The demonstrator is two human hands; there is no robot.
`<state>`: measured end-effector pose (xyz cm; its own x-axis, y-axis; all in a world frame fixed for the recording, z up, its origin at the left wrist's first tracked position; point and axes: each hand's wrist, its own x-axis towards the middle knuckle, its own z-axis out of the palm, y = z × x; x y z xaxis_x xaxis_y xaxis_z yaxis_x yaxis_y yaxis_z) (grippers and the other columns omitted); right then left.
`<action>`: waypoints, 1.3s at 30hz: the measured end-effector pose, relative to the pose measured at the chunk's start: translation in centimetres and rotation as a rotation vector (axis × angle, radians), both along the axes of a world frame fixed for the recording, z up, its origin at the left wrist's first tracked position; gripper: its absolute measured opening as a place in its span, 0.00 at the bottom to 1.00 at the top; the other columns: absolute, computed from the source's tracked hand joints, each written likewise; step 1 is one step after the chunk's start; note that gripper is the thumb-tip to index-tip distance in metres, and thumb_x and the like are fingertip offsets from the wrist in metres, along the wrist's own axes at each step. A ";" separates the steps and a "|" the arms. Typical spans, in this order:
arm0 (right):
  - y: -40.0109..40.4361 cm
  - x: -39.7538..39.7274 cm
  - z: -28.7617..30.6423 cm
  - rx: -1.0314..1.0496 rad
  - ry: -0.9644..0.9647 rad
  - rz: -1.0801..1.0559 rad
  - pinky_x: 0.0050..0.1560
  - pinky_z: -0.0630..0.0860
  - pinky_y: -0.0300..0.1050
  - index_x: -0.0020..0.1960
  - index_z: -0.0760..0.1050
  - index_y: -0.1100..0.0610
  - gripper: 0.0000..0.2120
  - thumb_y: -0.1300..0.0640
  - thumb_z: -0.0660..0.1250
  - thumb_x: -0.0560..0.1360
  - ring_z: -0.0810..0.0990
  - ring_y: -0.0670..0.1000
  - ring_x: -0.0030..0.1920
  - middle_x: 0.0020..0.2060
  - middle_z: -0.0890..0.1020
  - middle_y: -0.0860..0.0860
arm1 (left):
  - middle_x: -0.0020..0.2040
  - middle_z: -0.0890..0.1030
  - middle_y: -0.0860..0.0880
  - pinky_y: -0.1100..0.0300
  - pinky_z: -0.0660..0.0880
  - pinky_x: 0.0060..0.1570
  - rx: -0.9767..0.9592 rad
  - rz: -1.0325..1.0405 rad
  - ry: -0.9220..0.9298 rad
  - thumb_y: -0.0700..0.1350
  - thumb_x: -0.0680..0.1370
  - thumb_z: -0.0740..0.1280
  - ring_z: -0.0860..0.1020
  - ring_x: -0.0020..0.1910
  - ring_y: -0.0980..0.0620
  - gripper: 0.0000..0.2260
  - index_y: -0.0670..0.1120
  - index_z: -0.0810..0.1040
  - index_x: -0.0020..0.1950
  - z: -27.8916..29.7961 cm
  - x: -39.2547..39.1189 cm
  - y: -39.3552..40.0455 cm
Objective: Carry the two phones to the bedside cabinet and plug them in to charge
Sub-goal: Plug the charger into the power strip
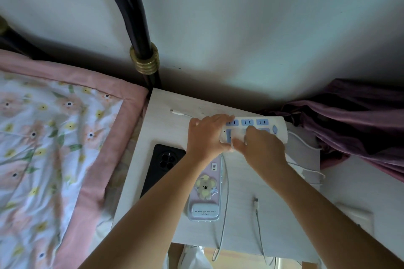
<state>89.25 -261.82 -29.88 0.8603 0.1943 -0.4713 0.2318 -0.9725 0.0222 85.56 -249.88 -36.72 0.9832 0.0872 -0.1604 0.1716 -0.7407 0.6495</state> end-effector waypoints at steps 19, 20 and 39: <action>2.1 2.8 0.8 -0.117 0.222 -0.022 0.28 0.58 0.39 0.47 0.65 0.56 0.11 0.50 0.62 0.75 0.75 0.54 0.39 0.37 0.76 0.53 | 0.65 0.77 0.55 0.56 0.64 0.57 0.041 -0.065 -0.016 0.51 0.62 0.79 0.76 0.60 0.53 0.38 0.54 0.69 0.70 -0.8 0.3 0.5; 2.2 2.9 0.9 -0.125 0.231 -0.019 0.28 0.59 0.39 0.47 0.65 0.56 0.10 0.50 0.62 0.75 0.75 0.54 0.39 0.38 0.76 0.53 | 0.65 0.77 0.54 0.57 0.64 0.57 0.040 -0.066 -0.017 0.51 0.62 0.79 0.76 0.60 0.53 0.38 0.54 0.69 0.70 -0.8 0.3 0.5; 3.8 2.3 0.3 -0.252 0.189 0.044 0.43 0.71 0.43 0.61 0.73 0.60 0.13 0.58 0.63 0.77 0.81 0.54 0.53 0.54 0.81 0.55 | 0.54 0.82 0.55 0.54 0.71 0.50 0.087 -0.089 -0.090 0.51 0.61 0.78 0.80 0.48 0.52 0.32 0.54 0.74 0.64 -1.8 0.6 0.6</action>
